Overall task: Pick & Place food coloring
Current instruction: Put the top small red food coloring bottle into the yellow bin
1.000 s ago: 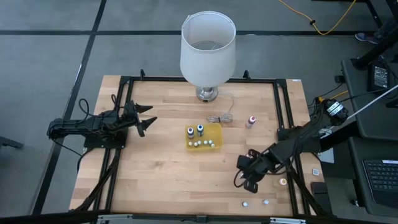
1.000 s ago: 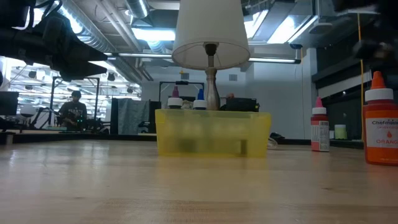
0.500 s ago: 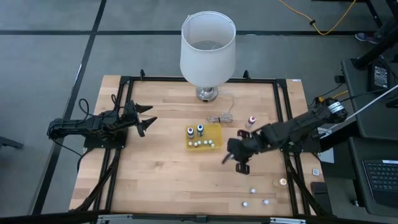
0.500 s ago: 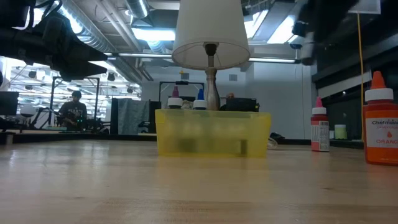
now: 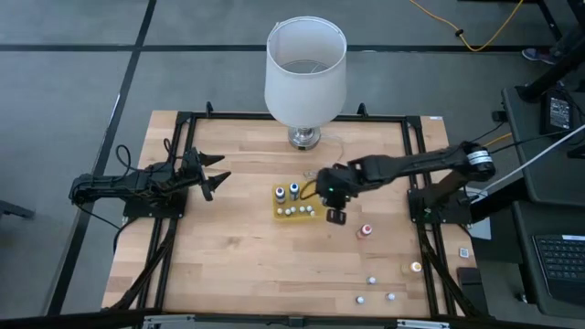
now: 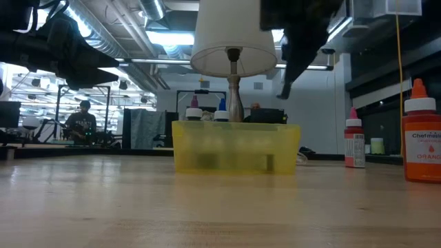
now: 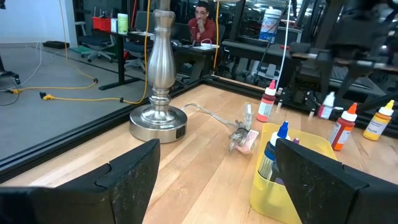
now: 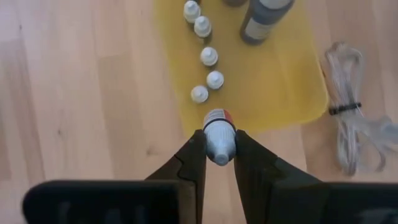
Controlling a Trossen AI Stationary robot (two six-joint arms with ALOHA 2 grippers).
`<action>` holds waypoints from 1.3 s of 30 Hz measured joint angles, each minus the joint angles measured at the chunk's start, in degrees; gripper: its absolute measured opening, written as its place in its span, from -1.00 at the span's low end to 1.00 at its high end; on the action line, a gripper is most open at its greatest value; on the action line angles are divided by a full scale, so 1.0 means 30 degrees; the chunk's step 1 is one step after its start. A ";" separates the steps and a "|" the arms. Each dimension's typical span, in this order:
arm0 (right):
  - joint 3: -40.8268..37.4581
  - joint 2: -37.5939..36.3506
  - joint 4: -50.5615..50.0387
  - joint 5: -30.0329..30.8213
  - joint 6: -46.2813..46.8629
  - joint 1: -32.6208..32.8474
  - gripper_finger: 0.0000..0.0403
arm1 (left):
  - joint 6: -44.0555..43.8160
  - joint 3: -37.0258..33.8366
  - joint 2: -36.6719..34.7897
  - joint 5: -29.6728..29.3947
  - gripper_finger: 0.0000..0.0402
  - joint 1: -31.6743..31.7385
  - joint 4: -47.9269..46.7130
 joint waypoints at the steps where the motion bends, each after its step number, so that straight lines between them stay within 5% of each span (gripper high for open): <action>1: 0.0202 0.0334 0.0027 -0.0247 -0.0241 -0.0223 -0.65 | 0.0003 0.0000 0.0000 0.0007 0.55 -0.0003 0.0000; 17: 0.2181 0.5089 -0.0149 -0.1082 -0.3417 -0.1074 -0.65 | 0.0002 0.0000 0.0000 0.0000 0.56 0.0001 0.0005; 39: 0.1719 0.6919 -0.0053 -0.1230 -0.4373 -0.0870 -0.61 | 0.0000 0.0000 0.0000 0.0000 0.55 0.0000 0.0002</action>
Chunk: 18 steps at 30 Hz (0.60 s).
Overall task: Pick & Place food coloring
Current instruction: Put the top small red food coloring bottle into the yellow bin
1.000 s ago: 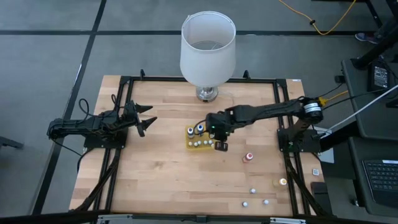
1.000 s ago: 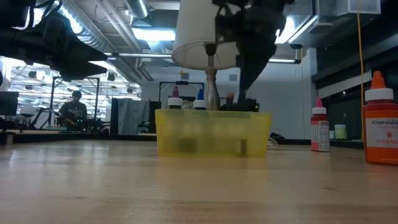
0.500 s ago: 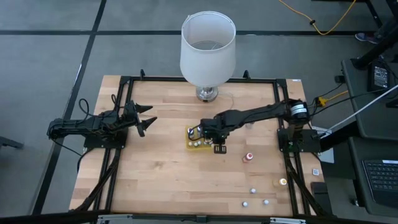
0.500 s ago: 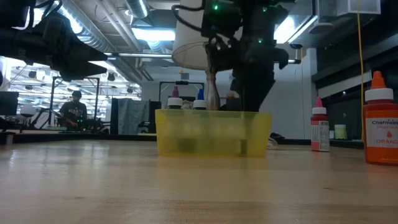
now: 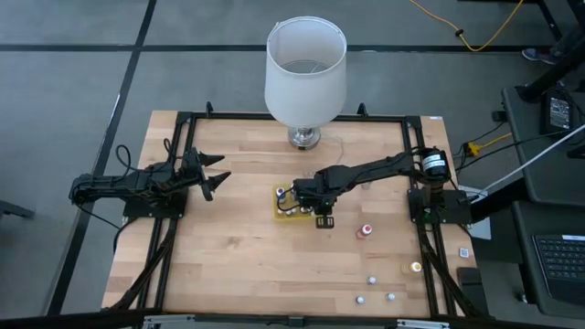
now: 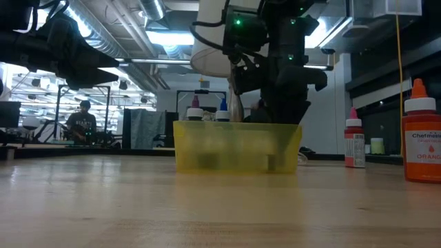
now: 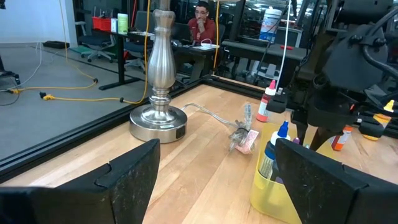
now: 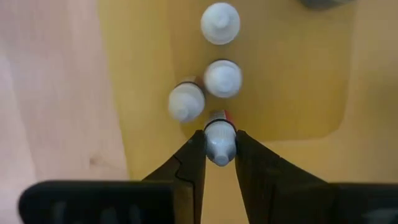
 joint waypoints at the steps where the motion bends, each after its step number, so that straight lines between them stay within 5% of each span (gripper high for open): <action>1: -0.0003 -0.0007 -0.0054 -0.0194 -0.0014 0.0000 -0.60 | 0.0000 0.0000 0.0000 0.0000 0.55 -0.0001 -0.0002; 18: 0.0003 -0.0036 -0.0506 -0.0624 0.0568 -0.0130 -0.13 | 0.0004 0.0000 0.0000 0.0000 0.55 0.0002 0.0000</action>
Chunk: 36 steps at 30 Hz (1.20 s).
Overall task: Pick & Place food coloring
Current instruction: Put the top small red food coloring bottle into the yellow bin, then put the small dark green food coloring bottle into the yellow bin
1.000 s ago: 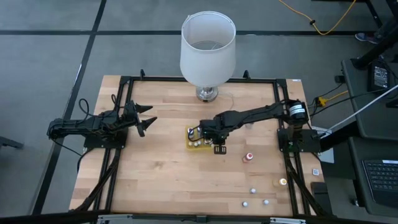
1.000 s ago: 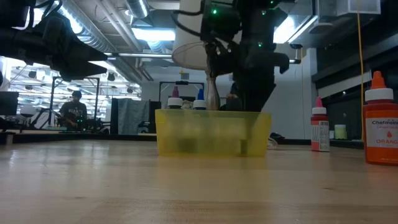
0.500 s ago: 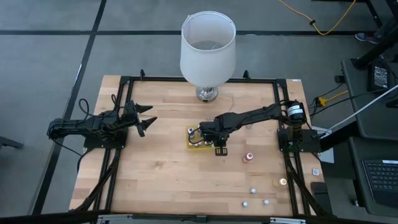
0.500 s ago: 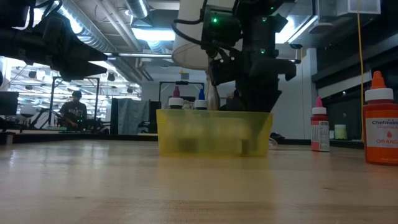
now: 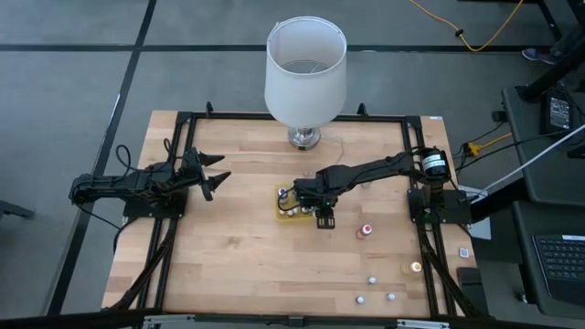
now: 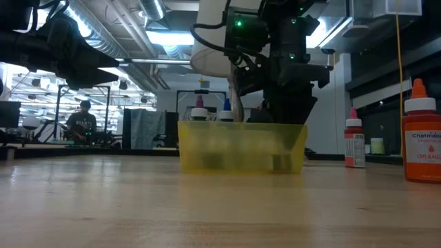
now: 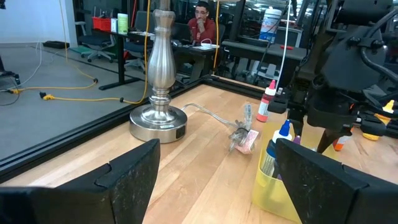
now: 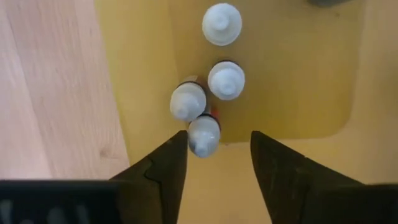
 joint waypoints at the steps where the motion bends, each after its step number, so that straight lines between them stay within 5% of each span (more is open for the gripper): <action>1: 0.0000 -0.0036 -0.0113 -0.0014 0.0036 -0.0050 -0.10 | -0.0004 0.0000 0.0000 0.0000 0.55 0.0002 0.0003; 19: 0.3959 -0.0263 -0.2894 -0.0052 0.0832 -0.0765 -0.01 | -0.0004 0.0000 0.0000 0.0000 0.55 -0.0002 0.0002; 27: 0.5479 -0.1586 -0.4497 0.0026 0.5395 -0.0539 -0.01 | 0.0001 0.0000 0.0000 0.0005 0.55 -0.0003 -0.0002; 36: 0.5479 -0.3824 -0.5115 0.1649 1.0121 0.2281 -0.02 | -0.0001 0.0000 0.0000 0.0007 0.56 -0.0005 0.0001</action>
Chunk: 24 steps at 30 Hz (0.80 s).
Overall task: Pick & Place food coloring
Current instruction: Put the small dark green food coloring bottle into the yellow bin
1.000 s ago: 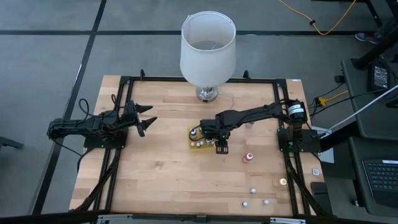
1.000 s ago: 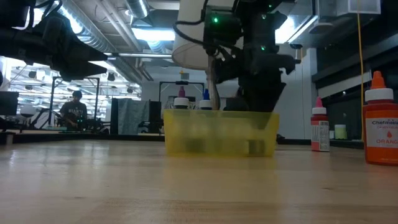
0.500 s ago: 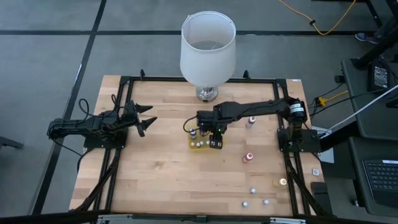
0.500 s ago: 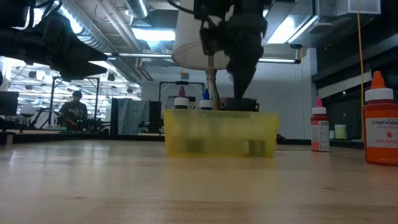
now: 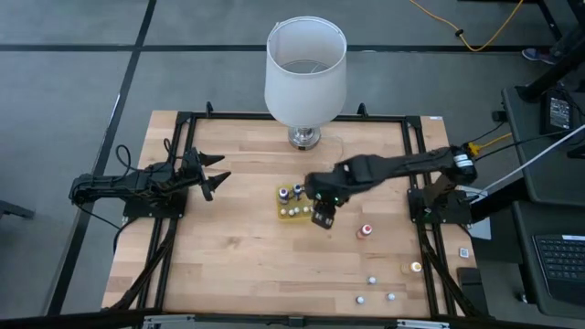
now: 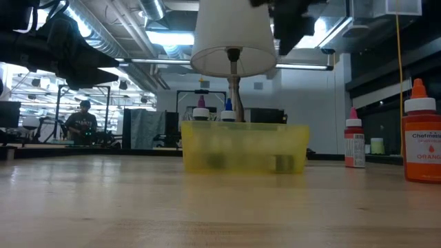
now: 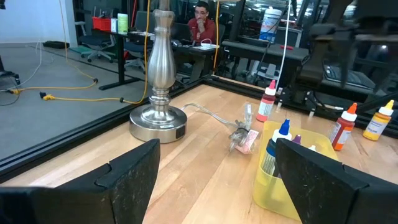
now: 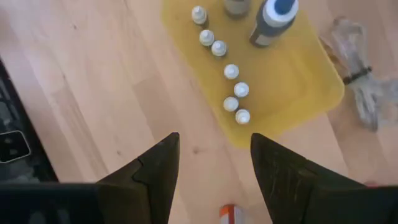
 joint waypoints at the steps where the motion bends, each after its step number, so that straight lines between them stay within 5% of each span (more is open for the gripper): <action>1: 0.0000 -0.0202 -0.0171 0.0303 0.0510 0.0409 -0.02 | -0.0002 0.0000 0.0000 -0.0007 0.56 0.0001 -0.0002; 10: -0.0223 -0.1950 -0.2031 0.2162 0.4610 0.4636 -0.08 | -0.0002 0.0000 0.0000 0.0000 0.56 0.0002 -0.0002; 24: -0.0233 -0.1778 -0.3114 0.5280 1.2558 1.1991 0.31 | -0.0002 0.0000 0.0000 -0.0007 0.55 0.0004 0.0001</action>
